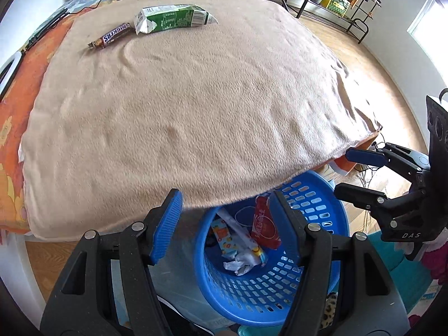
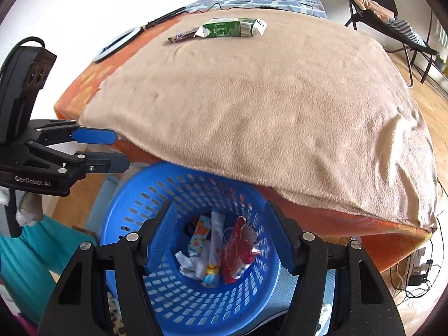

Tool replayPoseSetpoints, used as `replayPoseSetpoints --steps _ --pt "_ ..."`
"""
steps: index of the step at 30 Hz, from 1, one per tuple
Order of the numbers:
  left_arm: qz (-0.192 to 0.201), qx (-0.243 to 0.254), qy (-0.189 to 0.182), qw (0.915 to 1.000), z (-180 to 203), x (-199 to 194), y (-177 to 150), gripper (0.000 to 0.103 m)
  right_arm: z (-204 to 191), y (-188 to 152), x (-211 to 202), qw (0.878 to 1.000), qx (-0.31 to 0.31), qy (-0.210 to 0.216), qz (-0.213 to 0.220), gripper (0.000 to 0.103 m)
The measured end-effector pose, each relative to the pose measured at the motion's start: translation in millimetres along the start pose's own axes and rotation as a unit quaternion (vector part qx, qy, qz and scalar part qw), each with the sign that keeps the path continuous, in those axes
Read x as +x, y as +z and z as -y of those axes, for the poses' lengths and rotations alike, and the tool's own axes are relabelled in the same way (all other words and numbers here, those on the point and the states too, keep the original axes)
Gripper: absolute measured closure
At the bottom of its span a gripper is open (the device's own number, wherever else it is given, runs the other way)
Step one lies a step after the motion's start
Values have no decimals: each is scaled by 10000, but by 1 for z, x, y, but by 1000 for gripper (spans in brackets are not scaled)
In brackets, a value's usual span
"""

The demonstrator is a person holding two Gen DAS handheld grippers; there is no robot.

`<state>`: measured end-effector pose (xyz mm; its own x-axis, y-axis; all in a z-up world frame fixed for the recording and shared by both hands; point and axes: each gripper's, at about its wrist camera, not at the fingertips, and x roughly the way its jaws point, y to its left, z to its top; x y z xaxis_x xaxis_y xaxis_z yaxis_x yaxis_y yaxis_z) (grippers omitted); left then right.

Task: Collect trash
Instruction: 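Move both tools back over the blanket toward the carton and wrapper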

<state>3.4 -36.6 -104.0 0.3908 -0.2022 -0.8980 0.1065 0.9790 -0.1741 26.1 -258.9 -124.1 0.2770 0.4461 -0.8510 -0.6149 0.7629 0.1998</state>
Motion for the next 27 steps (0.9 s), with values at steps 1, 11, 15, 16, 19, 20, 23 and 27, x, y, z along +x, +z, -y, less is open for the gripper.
replayPoseSetpoints --steps 1,11,15,16,19,20,23,27 --pt "27 29 47 10000 -3 -1 6 37 2 4 -1 10000 34 31 29 38" --pt "388 -446 176 9981 -71 -7 79 37 27 53 -3 9978 470 273 392 38" --pt "713 -633 234 9952 -100 -12 116 37 34 81 -2 9971 493 270 521 38" --pt "787 -678 238 9943 -108 -12 125 37 36 91 -2 9970 469 258 553 38" --pt "974 -896 232 9909 -131 -8 147 37 40 123 2 9974 297 200 623 38" --pt "1041 -1002 204 9893 -140 -5 153 37 41 134 4 9976 230 206 621 38" --pt "1096 -1258 91 9859 -159 7 167 37 41 171 17 9983 44 127 561 32" --pt "1108 -1257 107 9858 -170 20 185 37 37 221 37 9978 -223 31 627 32"
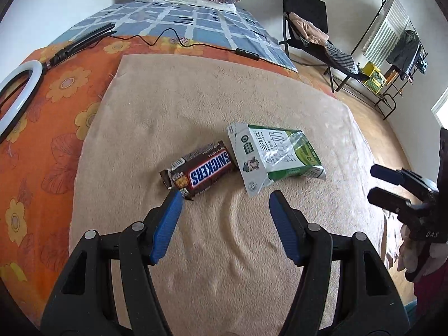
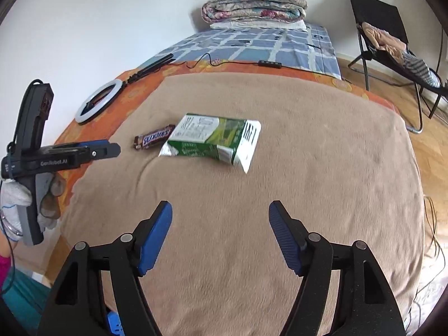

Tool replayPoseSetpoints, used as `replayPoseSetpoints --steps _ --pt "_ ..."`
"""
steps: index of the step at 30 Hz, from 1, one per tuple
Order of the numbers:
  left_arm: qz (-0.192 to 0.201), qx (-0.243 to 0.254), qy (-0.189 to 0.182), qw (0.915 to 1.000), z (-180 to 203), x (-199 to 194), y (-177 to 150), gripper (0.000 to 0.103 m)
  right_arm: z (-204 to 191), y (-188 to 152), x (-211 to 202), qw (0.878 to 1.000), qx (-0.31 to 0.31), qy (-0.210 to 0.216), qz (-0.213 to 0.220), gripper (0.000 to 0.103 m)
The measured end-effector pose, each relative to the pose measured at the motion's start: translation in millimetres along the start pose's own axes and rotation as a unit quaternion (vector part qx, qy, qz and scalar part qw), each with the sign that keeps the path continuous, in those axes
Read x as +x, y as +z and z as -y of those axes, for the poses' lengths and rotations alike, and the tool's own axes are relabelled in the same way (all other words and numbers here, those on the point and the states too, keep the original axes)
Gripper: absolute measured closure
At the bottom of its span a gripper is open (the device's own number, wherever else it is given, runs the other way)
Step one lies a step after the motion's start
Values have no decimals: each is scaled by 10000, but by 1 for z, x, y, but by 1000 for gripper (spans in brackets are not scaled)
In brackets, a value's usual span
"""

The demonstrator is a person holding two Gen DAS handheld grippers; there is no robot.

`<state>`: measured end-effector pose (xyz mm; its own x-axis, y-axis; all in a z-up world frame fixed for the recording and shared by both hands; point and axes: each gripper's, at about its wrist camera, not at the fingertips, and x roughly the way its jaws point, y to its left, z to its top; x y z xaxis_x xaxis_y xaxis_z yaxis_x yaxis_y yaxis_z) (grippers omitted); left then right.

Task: Collect trash
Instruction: 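Move both tools back over the blanket toward the carton and wrapper, then grasp the Snickers wrapper with left tool while right tool grasps milk carton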

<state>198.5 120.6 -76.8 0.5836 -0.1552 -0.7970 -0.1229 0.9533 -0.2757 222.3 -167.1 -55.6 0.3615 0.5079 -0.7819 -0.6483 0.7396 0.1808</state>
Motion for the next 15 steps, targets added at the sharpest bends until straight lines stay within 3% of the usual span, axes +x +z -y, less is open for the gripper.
replayPoseSetpoints --steps 8,15 --pt "46 -33 -15 10000 -12 30 23 37 13 71 66 9986 355 388 -79 32" --pt "-57 -104 3 9999 -24 50 29 37 20 96 117 9961 665 511 -265 32"
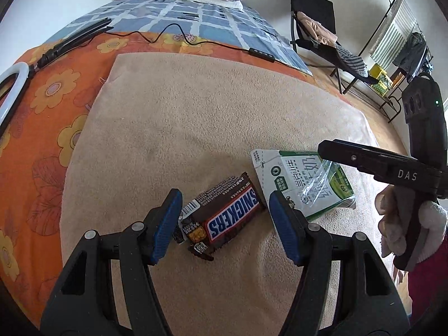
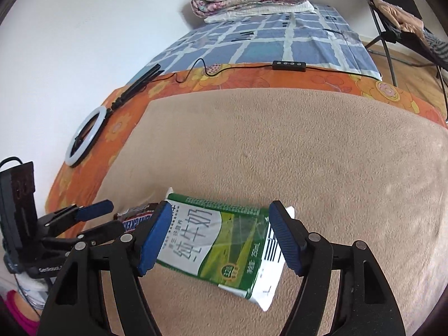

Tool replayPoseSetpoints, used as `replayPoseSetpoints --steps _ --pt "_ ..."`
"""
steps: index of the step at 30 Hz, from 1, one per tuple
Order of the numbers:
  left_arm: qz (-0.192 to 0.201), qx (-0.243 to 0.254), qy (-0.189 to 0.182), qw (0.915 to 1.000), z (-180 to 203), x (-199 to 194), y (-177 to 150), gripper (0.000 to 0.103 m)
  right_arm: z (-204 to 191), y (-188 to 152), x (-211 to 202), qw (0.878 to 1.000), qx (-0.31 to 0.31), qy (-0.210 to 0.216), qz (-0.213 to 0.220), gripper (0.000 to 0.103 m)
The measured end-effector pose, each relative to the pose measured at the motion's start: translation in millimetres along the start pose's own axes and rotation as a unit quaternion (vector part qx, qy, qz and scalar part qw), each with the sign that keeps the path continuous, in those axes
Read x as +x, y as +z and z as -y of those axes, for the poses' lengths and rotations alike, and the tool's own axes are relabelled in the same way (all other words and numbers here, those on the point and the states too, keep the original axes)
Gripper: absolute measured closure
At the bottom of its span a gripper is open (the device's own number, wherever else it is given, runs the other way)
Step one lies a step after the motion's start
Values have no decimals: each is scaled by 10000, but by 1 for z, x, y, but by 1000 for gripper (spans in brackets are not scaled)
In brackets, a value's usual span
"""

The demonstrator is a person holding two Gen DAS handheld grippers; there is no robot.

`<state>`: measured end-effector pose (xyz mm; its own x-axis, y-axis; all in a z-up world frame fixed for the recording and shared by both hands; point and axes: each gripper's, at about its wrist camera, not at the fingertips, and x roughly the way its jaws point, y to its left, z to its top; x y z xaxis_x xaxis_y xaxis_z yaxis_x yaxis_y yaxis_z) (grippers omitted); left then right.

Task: Collect trash
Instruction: 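Grasp the Snickers wrapper with left tool while right tool grasps milk carton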

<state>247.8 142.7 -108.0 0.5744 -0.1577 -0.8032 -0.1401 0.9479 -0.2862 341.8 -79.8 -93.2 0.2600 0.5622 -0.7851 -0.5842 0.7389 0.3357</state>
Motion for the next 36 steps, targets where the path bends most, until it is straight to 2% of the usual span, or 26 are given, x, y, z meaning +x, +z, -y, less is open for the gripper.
replayPoseSetpoints --steps 3,5,7,9,12,13,16,18,20,23,29,32,33,34,36 --pt "-89 10 -44 9999 -2 6 -1 37 4 2 16 9999 58 14 -137 32" --pt "-136 103 -40 9998 0 8 -3 44 8 1 19 9999 99 -6 -130 32" --pt "-222 272 61 9994 5 11 -6 57 11 -1 15 9997 141 134 -129 32" --pt "-304 466 235 9982 9 15 -10 65 15 -5 9 9993 161 237 -234 32" --pt "-305 630 334 9970 15 16 -16 69 15 -13 4 9984 -7 331 -468 32" --pt "-296 673 366 9966 16 15 -17 77 13 -13 1 9984 -132 287 -478 32" --pt "-302 646 402 9966 17 15 -19 92 14 -8 -9 9995 -151 205 -199 32" --pt "-313 677 478 9961 17 15 -21 95 18 0 -10 9998 47 204 -3 32" --pt "-295 719 500 9957 17 14 -23 95 21 9 -4 9992 246 301 80 32" --pt "-301 708 493 9958 16 14 -23 96 22 15 13 9985 389 375 -17 32" --pt "-316 639 440 9965 6 6 -24 96 18 3 27 9980 89 378 -501 32" --pt "-270 728 405 9962 5 -1 -19 95 19 -13 16 9943 24 711 -799 32" --pt "-265 765 407 9959 6 -3 -17 85 18 -19 10 9941 -40 706 -820 32" --pt "-196 793 441 9957 7 -7 -15 67 15 -24 3 9951 -132 606 -774 32" --pt "26 895 402 9952 10 -15 -13 46 4 -31 -9 9967 -452 309 -598 32"
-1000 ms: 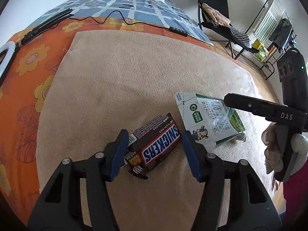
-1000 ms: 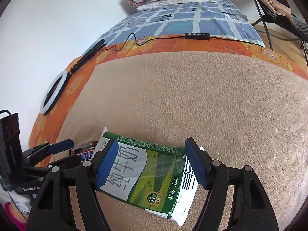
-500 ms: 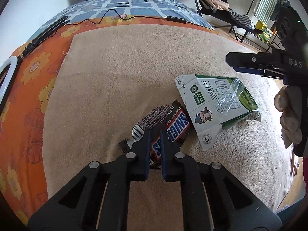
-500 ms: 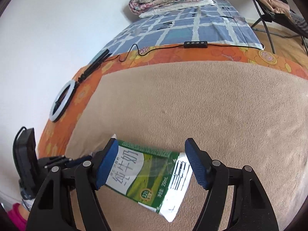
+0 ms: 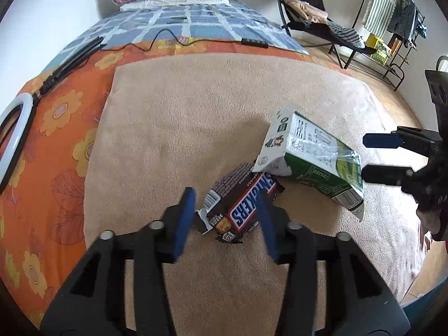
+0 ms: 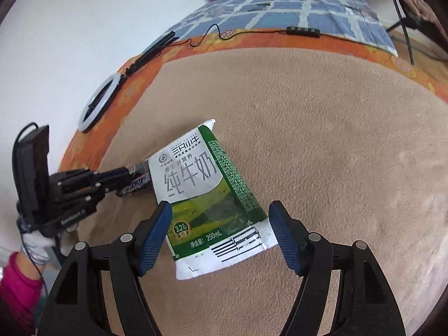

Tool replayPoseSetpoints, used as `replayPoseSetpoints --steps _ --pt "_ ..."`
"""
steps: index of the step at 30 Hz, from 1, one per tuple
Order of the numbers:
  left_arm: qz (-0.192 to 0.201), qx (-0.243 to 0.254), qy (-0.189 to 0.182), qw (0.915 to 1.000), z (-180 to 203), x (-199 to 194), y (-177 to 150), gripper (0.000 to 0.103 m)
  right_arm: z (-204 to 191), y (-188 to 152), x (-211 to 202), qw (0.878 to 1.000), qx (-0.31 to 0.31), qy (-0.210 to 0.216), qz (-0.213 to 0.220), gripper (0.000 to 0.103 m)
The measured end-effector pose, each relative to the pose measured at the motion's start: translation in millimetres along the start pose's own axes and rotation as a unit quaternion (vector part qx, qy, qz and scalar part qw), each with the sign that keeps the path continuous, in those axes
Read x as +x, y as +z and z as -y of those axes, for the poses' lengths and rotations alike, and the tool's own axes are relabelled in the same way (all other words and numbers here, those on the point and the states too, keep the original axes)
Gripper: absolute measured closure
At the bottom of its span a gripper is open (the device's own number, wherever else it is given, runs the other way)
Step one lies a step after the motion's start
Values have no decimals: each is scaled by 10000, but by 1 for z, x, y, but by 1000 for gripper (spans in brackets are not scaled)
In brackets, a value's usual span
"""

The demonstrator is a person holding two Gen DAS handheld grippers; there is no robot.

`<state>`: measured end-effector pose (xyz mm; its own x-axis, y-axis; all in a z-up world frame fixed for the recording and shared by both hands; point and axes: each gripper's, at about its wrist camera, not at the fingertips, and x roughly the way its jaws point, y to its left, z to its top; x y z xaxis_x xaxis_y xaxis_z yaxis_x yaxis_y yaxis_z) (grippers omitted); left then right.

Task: Collect trash
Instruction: 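Grasp the Snickers wrapper with left tool while right tool grasps milk carton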

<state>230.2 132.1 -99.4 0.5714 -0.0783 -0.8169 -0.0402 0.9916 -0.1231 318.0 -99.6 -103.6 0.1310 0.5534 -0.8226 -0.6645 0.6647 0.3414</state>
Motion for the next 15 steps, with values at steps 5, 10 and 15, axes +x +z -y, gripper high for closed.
replayPoseSetpoints --steps 5,10,15 --pt "-136 284 -54 9995 8 7 2 45 -50 -12 1 9889 -1315 -674 160 21" --pt "-334 527 45 9980 15 28 -4 45 -62 -20 32 9672 -1948 -1620 -199 21" --pt "-328 434 87 9985 15 36 -4 45 -47 -14 43 9710 -1748 -1599 -319 21"
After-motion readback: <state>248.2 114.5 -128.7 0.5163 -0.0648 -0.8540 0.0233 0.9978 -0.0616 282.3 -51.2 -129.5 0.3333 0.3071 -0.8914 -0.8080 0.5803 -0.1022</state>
